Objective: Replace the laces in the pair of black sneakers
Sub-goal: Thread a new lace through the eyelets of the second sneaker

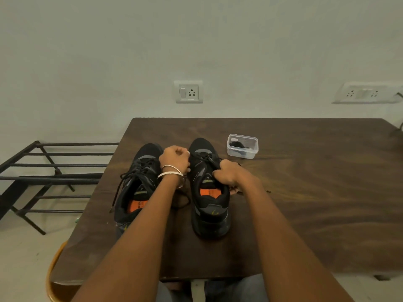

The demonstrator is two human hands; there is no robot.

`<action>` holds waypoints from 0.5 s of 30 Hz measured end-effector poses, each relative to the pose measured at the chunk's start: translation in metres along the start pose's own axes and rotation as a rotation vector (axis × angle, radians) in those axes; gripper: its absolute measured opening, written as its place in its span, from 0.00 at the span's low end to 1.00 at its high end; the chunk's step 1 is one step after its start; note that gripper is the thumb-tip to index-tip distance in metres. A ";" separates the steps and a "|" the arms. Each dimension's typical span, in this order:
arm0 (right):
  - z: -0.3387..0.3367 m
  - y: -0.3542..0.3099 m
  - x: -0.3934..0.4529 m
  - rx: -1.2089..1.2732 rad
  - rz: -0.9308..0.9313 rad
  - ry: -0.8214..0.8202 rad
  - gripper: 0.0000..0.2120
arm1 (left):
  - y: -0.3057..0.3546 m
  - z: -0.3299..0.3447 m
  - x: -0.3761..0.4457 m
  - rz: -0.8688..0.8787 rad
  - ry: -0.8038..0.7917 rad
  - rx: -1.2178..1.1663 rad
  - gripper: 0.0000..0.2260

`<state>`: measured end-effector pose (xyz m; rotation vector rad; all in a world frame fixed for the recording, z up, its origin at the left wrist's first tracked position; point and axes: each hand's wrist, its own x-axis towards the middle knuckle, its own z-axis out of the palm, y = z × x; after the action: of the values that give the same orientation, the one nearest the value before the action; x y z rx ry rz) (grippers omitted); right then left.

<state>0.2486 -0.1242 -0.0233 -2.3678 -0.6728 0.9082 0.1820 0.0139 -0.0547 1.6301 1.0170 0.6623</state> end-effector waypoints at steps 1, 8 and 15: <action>0.000 0.000 0.000 -0.001 0.003 -0.002 0.03 | 0.001 -0.002 0.003 0.120 0.025 0.139 0.04; 0.001 -0.004 0.000 -0.087 0.008 0.008 0.07 | 0.021 0.003 -0.001 0.550 -0.282 0.800 0.08; 0.002 -0.007 -0.002 -0.167 0.003 0.018 0.06 | 0.042 0.020 -0.008 0.288 -0.367 0.937 0.13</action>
<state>0.2439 -0.1199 -0.0188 -2.5210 -0.7654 0.8605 0.2070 -0.0067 -0.0197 2.6269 0.8617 0.0067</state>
